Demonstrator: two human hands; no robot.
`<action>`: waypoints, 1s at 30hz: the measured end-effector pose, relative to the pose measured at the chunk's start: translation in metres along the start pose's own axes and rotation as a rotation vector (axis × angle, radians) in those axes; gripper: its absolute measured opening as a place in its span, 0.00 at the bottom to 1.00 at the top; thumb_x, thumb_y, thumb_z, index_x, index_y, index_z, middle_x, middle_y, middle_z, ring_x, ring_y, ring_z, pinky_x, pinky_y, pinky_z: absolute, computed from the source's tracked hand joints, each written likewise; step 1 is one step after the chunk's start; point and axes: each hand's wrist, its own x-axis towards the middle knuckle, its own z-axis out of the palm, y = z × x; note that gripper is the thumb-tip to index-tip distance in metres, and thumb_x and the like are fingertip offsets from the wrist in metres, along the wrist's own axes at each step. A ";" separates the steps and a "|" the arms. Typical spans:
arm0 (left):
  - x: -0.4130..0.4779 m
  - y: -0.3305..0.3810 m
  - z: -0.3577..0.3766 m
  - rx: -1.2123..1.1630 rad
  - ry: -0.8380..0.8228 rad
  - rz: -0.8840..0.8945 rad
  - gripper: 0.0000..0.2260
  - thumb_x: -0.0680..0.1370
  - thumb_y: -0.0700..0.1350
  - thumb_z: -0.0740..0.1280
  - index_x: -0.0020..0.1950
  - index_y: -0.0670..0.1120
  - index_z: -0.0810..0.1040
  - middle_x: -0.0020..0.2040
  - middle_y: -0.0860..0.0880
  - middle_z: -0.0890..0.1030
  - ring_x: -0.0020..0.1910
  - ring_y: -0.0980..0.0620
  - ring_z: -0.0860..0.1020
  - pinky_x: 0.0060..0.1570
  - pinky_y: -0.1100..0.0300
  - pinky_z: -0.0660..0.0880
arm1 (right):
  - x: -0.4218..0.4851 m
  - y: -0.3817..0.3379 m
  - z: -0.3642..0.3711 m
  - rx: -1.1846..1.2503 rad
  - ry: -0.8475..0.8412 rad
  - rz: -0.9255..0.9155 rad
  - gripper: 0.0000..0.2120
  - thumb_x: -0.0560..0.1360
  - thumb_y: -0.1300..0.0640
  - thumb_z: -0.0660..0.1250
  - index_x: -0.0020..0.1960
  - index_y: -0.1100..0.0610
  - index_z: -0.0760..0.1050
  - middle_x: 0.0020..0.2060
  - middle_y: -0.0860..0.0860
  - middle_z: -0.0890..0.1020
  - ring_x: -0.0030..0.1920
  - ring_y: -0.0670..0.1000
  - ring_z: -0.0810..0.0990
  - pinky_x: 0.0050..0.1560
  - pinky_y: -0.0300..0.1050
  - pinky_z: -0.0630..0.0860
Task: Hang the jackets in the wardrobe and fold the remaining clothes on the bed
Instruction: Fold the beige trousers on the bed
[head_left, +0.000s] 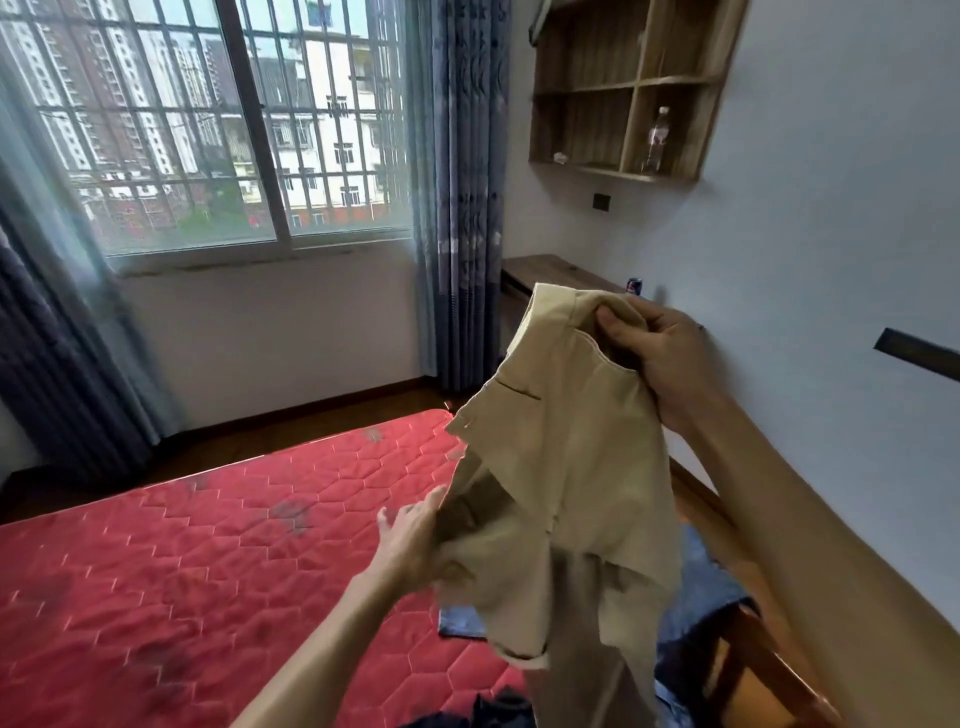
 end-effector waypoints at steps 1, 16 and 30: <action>0.001 0.003 0.003 -0.007 0.050 0.006 0.52 0.61 0.63 0.75 0.79 0.52 0.53 0.67 0.52 0.75 0.69 0.46 0.72 0.71 0.35 0.56 | -0.001 0.000 -0.004 -0.028 0.015 -0.011 0.11 0.71 0.52 0.73 0.52 0.53 0.84 0.48 0.54 0.85 0.49 0.53 0.82 0.55 0.49 0.78; 0.028 0.030 0.023 -0.002 0.288 0.215 0.33 0.73 0.70 0.57 0.72 0.52 0.70 0.77 0.43 0.62 0.74 0.42 0.62 0.73 0.41 0.61 | -0.014 -0.009 -0.031 -0.028 -0.002 -0.078 0.16 0.64 0.46 0.74 0.47 0.54 0.85 0.40 0.52 0.82 0.42 0.51 0.78 0.44 0.41 0.78; 0.028 0.027 -0.110 -0.325 0.300 0.316 0.11 0.72 0.51 0.74 0.37 0.57 0.72 0.29 0.59 0.74 0.29 0.60 0.70 0.31 0.65 0.67 | -0.013 0.031 -0.084 -0.721 0.307 0.004 0.17 0.75 0.45 0.71 0.41 0.58 0.74 0.33 0.46 0.77 0.33 0.41 0.73 0.35 0.40 0.68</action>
